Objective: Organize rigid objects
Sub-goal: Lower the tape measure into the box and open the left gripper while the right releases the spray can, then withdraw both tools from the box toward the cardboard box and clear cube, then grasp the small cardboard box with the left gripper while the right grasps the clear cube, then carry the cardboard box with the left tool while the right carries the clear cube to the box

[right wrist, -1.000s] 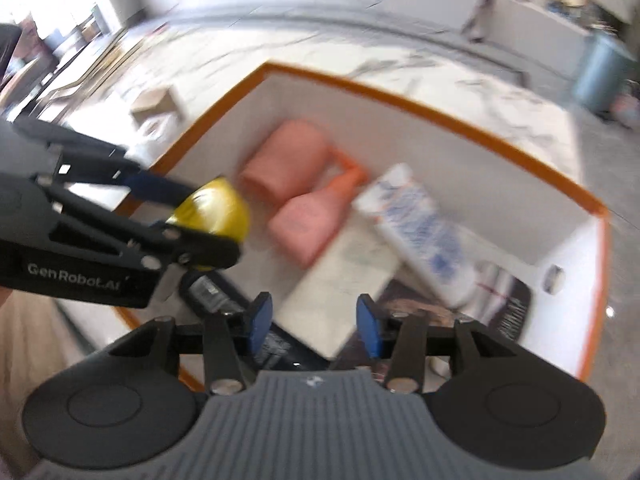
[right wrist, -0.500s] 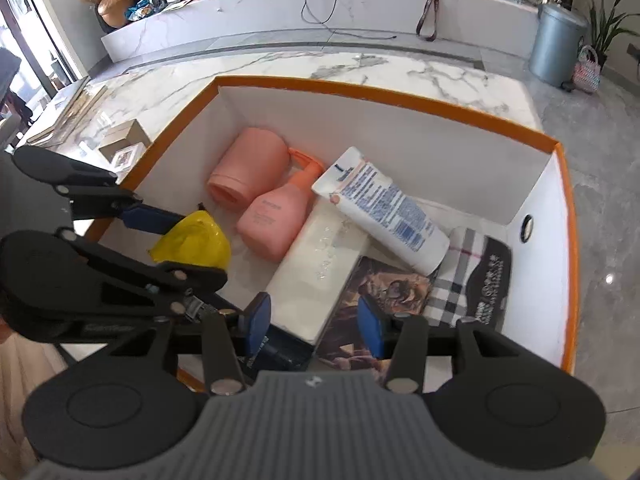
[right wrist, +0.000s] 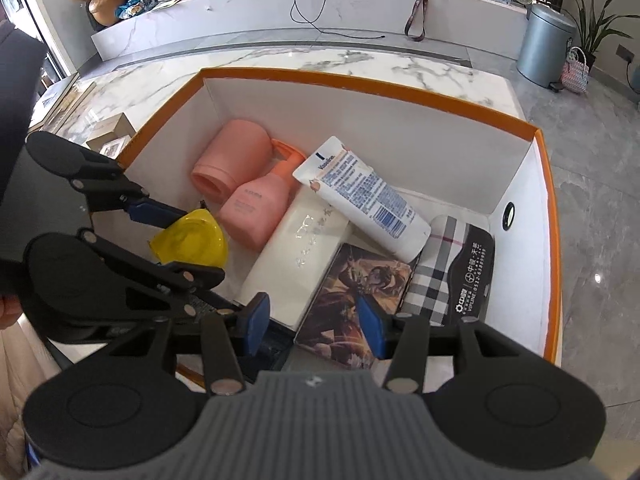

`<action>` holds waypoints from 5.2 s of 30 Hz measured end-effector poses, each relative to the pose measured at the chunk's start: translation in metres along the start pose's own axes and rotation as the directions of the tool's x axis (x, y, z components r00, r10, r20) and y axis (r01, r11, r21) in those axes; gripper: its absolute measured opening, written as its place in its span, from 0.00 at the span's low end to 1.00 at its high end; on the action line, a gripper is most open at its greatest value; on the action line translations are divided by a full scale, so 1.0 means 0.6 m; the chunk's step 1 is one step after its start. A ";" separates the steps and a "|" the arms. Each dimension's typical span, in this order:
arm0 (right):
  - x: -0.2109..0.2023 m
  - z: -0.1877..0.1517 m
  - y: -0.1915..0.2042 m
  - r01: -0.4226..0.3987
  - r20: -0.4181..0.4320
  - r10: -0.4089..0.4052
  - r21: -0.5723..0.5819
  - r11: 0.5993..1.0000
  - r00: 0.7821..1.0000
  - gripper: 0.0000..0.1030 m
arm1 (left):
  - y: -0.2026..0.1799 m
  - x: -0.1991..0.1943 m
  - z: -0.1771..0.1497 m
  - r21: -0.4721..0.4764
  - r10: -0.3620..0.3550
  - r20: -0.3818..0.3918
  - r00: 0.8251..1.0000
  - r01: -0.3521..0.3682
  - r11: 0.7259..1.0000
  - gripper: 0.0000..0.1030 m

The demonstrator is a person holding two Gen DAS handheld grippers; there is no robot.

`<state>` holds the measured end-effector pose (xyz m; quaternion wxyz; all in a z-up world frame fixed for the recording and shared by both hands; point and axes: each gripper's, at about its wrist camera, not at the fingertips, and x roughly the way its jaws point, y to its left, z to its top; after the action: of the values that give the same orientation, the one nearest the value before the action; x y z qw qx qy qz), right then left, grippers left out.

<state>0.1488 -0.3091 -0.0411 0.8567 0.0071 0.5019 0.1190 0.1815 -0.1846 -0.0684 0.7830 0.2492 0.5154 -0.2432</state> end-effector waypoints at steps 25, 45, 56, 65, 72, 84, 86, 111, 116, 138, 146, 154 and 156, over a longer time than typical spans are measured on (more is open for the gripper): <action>-0.015 -0.007 0.023 0.018 0.002 -0.018 -0.007 1.000 1.000 0.55 | 0.017 -0.037 -0.022 -0.044 -0.027 0.124 0.992 0.033 0.998 0.71; -0.078 0.029 0.132 -0.015 0.208 0.030 -0.073 0.997 0.978 0.56 | 0.154 -0.182 -0.122 -0.301 0.055 0.412 0.910 0.079 0.950 0.71; -0.049 0.075 0.259 -0.039 0.228 0.088 -0.208 0.977 0.970 0.57 | 0.250 -0.200 -0.198 -0.423 0.185 0.439 0.879 0.020 0.906 0.71; 0.015 0.114 0.340 -0.013 0.164 0.076 -0.357 0.934 0.983 0.57 | 0.321 -0.174 -0.243 -0.515 0.211 0.391 0.896 0.023 0.857 0.71; 0.075 0.135 0.368 0.024 0.102 0.028 -0.474 0.880 0.994 0.57 | 0.356 -0.133 -0.251 -0.553 0.192 0.358 0.914 0.042 0.832 0.71; 0.175 0.189 0.408 -0.082 -0.005 0.087 -0.385 0.919 0.996 0.64 | 0.413 -0.073 -0.212 -0.581 0.198 0.313 0.929 0.022 0.814 0.77; 0.194 0.200 0.411 -0.096 -0.016 0.097 -0.347 0.933 0.995 0.64 | 0.419 -0.062 -0.206 -0.604 0.198 0.304 0.932 0.028 0.797 0.78; 0.266 0.237 0.400 -0.103 -0.124 0.072 -0.271 0.957 0.990 0.46 | 0.442 0.013 -0.184 -0.630 0.156 0.231 0.960 0.025 0.777 0.73; 0.258 0.228 0.392 -0.074 -0.131 0.037 -0.294 0.953 0.991 0.46 | 0.452 0.001 -0.209 -0.641 0.137 0.206 0.969 0.028 0.767 0.72; 0.280 0.221 0.412 -0.040 -0.139 -0.002 -0.305 0.951 0.990 0.47 | 0.433 0.012 -0.215 -0.620 0.207 0.168 0.964 -0.060 0.782 0.66; 0.265 0.213 0.416 -0.054 -0.131 0.015 -0.297 0.953 0.991 0.46 | 0.436 0.004 -0.223 -0.641 0.198 0.167 0.966 -0.046 0.766 0.65; 0.204 0.211 0.416 -0.070 -0.066 0.052 -0.299 0.952 0.996 0.46 | 0.424 -0.052 -0.240 -0.653 0.170 0.227 0.959 0.020 0.757 0.65; 0.183 0.210 0.413 -0.073 -0.046 0.062 -0.293 0.953 0.997 0.46 | 0.416 -0.070 -0.242 -0.654 0.172 0.252 0.952 0.037 0.756 0.65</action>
<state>0.2604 -0.0316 -0.0403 0.8343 -0.1057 0.4936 0.2216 0.2264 0.1027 -0.0444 0.8969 -0.0593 0.4348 -0.0545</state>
